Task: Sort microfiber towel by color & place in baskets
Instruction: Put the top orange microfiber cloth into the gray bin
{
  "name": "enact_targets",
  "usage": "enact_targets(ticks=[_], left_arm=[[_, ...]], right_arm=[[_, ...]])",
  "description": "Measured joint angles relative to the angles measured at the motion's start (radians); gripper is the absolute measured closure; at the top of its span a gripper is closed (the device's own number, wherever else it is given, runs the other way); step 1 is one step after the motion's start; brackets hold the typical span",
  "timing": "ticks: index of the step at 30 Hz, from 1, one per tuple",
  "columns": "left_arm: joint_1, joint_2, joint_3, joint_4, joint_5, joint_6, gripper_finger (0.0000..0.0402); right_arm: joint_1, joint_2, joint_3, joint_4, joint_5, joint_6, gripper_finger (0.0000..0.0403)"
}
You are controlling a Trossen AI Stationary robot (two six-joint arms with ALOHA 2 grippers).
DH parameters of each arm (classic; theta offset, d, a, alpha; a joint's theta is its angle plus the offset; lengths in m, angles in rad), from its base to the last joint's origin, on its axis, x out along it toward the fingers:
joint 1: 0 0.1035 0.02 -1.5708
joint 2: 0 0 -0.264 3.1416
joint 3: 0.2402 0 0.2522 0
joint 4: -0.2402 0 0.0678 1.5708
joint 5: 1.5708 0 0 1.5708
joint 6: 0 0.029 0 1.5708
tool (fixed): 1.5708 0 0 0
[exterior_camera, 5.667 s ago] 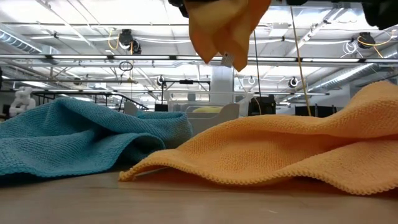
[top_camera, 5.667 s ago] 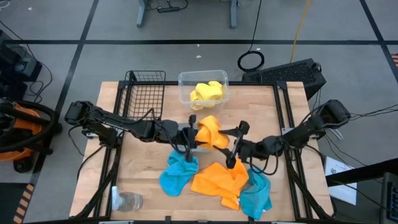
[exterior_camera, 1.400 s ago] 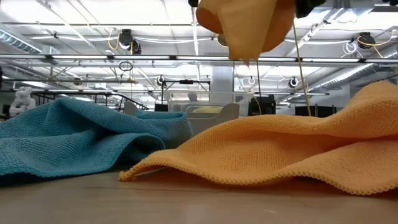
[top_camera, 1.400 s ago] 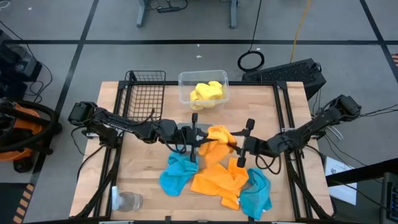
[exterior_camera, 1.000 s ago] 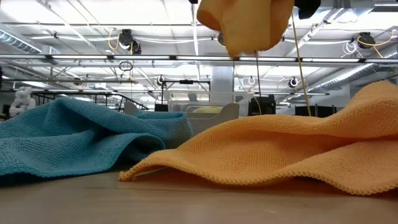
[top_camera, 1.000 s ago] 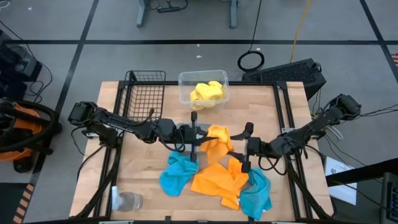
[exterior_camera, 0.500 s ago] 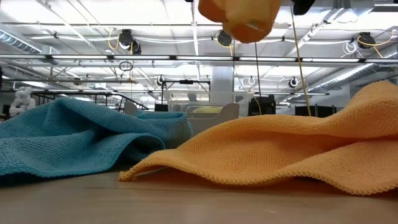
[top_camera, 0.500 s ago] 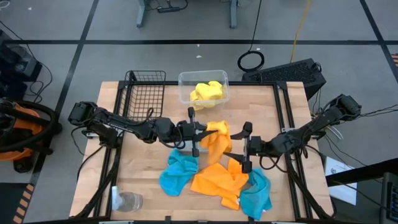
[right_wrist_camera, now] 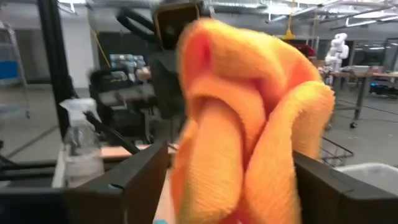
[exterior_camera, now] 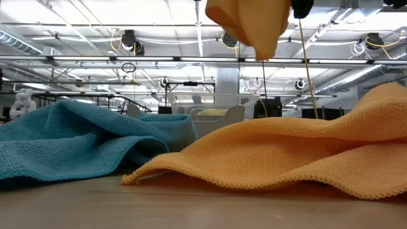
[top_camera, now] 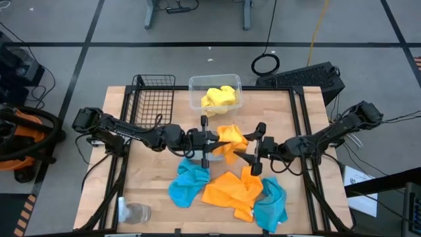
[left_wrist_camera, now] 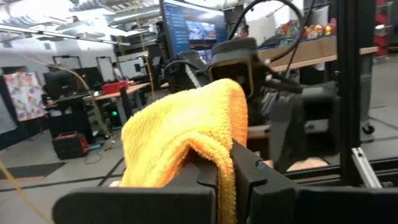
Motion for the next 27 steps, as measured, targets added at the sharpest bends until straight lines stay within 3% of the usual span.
enact_targets(ticks=[4,9,13,22,27], left_arm=[[0.0,0.0,0.0,0.0,0.021,-0.001,0.0391],[0.0,0.0,0.0,-0.01,0.023,-0.001,0.0387],[0.0,0.0,0.001,-0.058,0.023,0.002,0.0359],[-0.001,0.0,0.001,-0.181,-0.058,0.024,0.0194],[-0.015,-0.043,0.001,-0.291,-0.089,0.026,0.0139]], right_arm=[[-0.033,0.014,0.0,0.007,-0.003,0.011,0.019],[-0.057,0.018,0.0,0.006,-0.081,0.012,0.0303],[-0.059,0.019,0.0,0.0,-0.091,-0.034,0.0387],[-0.055,-0.006,0.0,-0.007,-0.065,-0.077,0.0397],[-0.038,-0.069,0.0,-0.083,-0.003,-0.098,0.0398]])
